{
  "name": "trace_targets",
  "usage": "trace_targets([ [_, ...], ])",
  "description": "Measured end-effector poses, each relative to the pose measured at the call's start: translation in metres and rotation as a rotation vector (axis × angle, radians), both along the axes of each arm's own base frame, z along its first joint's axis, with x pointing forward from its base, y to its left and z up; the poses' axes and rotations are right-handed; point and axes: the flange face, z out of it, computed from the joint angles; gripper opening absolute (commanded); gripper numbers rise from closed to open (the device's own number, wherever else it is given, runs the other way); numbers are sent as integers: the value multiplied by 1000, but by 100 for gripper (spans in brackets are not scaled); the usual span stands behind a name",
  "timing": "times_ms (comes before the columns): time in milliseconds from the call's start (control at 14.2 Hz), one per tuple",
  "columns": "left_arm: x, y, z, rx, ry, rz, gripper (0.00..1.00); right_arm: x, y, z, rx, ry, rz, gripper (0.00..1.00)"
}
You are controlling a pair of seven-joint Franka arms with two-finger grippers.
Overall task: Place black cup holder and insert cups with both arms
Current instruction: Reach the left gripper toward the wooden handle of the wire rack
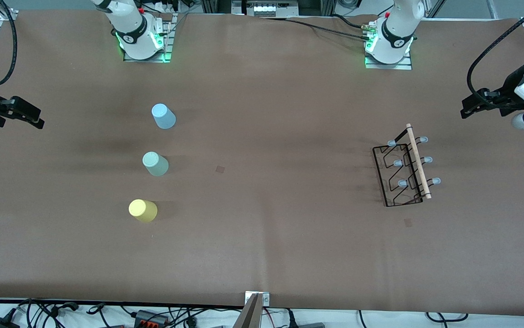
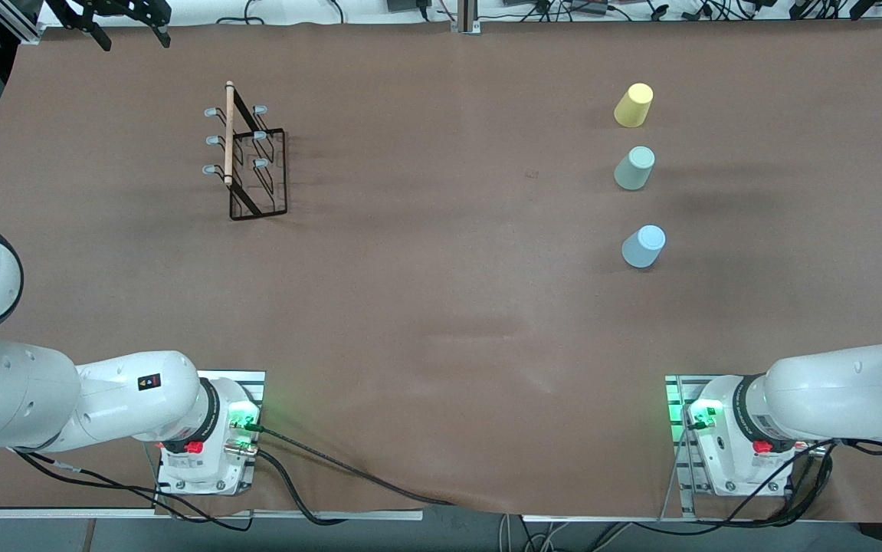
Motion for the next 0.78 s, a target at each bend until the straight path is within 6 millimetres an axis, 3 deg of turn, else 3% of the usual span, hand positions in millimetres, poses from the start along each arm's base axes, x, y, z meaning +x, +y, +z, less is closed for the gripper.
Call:
trace_targets([
  [494, 10, 0, -8, -5, -19, -5, 100, 0, 0, 0, 0, 0, 0, 100],
  [635, 28, -6, -31, -17, -34, -20, 100, 0, 0, -2, 0, 3, 0, 100],
  [776, 48, -9, -75, -34, -23, -30, 100, 1, 0, -3, 0, 5, 1, 100],
])
